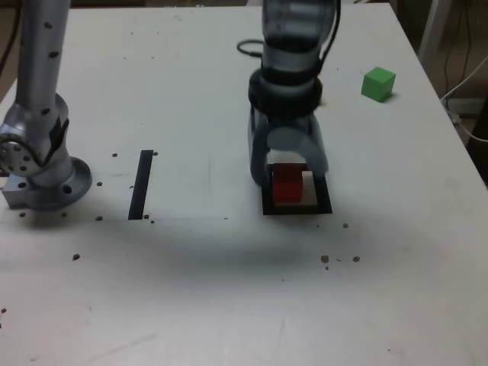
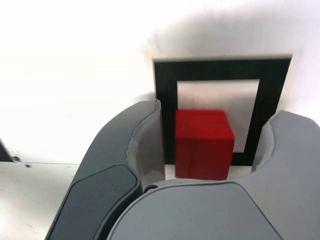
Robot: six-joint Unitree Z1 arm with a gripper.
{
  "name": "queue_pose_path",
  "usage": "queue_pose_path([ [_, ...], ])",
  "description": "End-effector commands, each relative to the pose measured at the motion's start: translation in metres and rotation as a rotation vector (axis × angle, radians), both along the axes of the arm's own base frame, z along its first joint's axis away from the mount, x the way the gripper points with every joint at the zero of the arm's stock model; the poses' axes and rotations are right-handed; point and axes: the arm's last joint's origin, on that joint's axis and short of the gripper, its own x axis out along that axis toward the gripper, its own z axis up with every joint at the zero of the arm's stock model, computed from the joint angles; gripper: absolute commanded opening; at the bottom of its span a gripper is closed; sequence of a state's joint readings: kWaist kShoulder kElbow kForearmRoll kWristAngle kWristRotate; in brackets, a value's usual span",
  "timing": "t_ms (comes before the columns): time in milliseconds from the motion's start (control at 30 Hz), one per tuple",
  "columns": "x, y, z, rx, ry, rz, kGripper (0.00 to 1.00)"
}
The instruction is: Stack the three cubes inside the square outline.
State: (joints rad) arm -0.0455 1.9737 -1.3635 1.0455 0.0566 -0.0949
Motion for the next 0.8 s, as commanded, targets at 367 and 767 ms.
queue_pose_path([
  [367, 0.017, 0.087, 0.038, 0.061, -0.013, 0.141, 0.99],
  [767, 0.048, 0.178, 0.032, 0.020, 0.035, 0.211, 0.98],
])
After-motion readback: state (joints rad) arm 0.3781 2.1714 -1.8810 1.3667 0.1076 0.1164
